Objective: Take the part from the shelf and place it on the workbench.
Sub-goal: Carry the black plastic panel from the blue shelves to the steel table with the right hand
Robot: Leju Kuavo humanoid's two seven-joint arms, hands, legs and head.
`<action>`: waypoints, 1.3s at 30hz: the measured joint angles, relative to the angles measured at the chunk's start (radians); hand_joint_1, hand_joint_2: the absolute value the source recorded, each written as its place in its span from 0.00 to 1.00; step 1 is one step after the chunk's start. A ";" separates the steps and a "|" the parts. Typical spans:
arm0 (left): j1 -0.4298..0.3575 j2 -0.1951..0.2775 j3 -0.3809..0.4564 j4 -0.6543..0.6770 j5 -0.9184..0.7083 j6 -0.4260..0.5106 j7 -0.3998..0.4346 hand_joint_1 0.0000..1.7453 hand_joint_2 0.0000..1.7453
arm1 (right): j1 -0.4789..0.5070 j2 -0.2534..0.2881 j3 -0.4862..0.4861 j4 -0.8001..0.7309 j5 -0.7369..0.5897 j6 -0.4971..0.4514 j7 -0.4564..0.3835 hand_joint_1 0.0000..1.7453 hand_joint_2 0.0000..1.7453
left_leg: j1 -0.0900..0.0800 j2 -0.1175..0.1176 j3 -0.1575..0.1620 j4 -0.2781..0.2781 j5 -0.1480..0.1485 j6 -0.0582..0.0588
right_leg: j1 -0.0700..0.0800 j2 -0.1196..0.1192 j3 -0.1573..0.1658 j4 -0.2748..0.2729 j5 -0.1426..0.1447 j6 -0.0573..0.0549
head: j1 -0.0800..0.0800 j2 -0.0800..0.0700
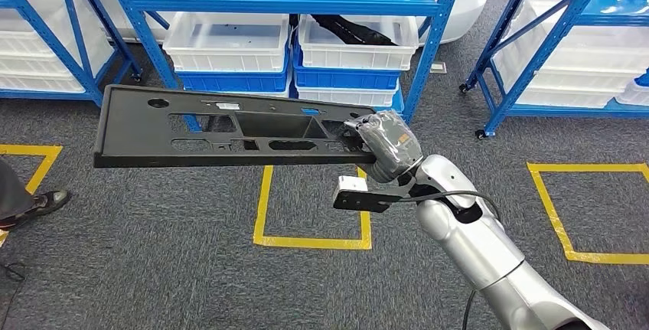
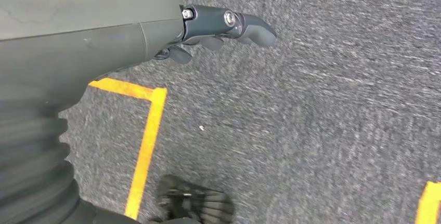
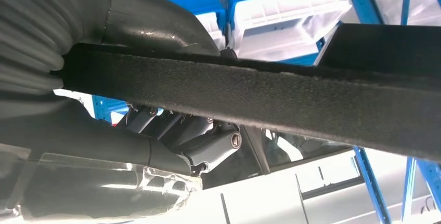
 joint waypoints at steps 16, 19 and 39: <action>-0.002 0.000 0.014 0.000 -0.009 0.001 -0.002 0.00 1.00 | 0.008 0.002 -0.002 -0.002 0.008 0.006 0.002 1.00 1.00 | 0.002 0.004 0.089 -0.248 0.137 0.052 | -0.011 0.004 -0.183 0.372 -0.120 0.080 | 0.008 0.000; -0.003 -0.002 0.014 -0.001 -0.011 0.000 -0.003 0.00 1.00 | 0.008 0.002 -0.003 -0.003 0.008 0.006 0.002 1.00 1.00 | -0.002 0.004 0.043 -0.247 0.176 0.043 | -0.005 0.006 -0.042 0.251 -0.080 0.088 | 0.008 0.000; 0.007 0.001 0.023 -0.001 -0.017 0.007 -0.012 0.00 1.00 | 0.001 0.005 0.013 -0.014 0.068 0.037 -0.002 1.00 1.00 | -0.002 0.051 0.144 -0.262 0.104 0.016 | 0.022 -0.074 0.014 0.043 -0.059 0.017 | 0.000 0.000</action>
